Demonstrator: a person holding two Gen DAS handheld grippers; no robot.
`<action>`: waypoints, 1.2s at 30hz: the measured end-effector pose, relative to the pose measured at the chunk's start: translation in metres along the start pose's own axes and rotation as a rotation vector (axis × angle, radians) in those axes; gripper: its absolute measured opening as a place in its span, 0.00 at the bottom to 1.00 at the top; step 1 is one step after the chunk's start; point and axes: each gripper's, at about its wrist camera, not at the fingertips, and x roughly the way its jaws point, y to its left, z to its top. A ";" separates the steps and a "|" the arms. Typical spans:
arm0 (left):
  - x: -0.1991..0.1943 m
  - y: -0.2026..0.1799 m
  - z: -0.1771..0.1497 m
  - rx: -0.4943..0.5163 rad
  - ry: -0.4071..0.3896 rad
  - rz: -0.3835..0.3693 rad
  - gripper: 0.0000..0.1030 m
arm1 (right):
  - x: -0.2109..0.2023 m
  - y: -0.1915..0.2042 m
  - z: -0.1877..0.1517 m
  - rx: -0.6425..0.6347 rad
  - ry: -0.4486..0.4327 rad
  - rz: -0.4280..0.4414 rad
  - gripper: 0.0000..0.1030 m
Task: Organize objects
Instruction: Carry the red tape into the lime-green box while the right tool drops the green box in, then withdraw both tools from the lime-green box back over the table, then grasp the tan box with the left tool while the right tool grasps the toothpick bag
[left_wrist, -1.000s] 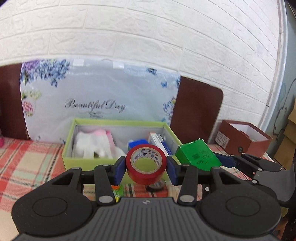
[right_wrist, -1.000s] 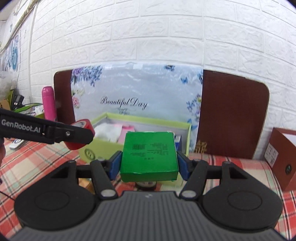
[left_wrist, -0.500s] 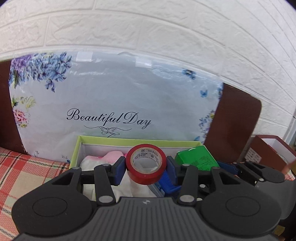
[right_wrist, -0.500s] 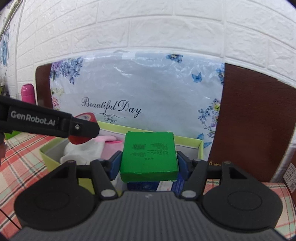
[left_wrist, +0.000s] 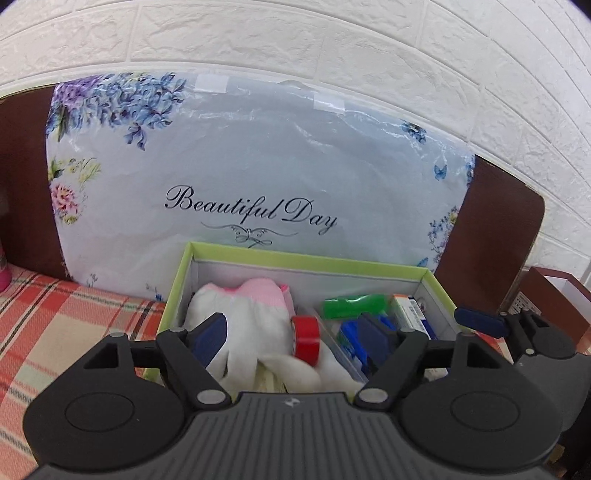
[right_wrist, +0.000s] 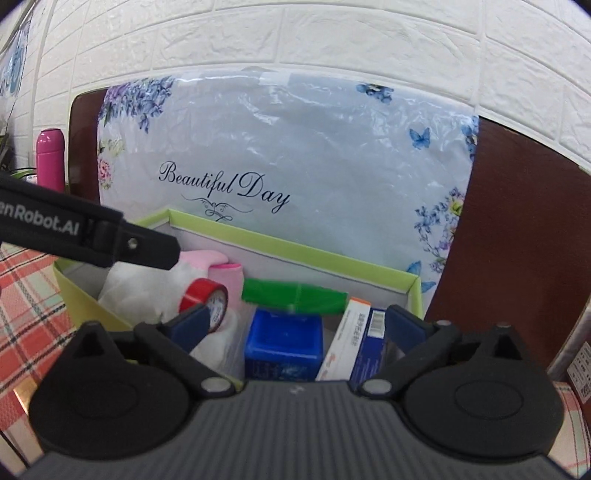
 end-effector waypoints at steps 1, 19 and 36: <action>-0.006 -0.001 -0.002 -0.001 0.001 0.004 0.78 | -0.005 0.000 0.000 0.008 0.003 -0.005 1.00; -0.104 -0.034 -0.092 0.013 0.096 0.047 0.81 | -0.158 -0.010 -0.077 0.264 0.067 -0.001 1.00; -0.109 -0.017 -0.125 -0.048 0.179 0.124 0.81 | -0.187 0.002 -0.125 0.312 0.193 -0.042 1.00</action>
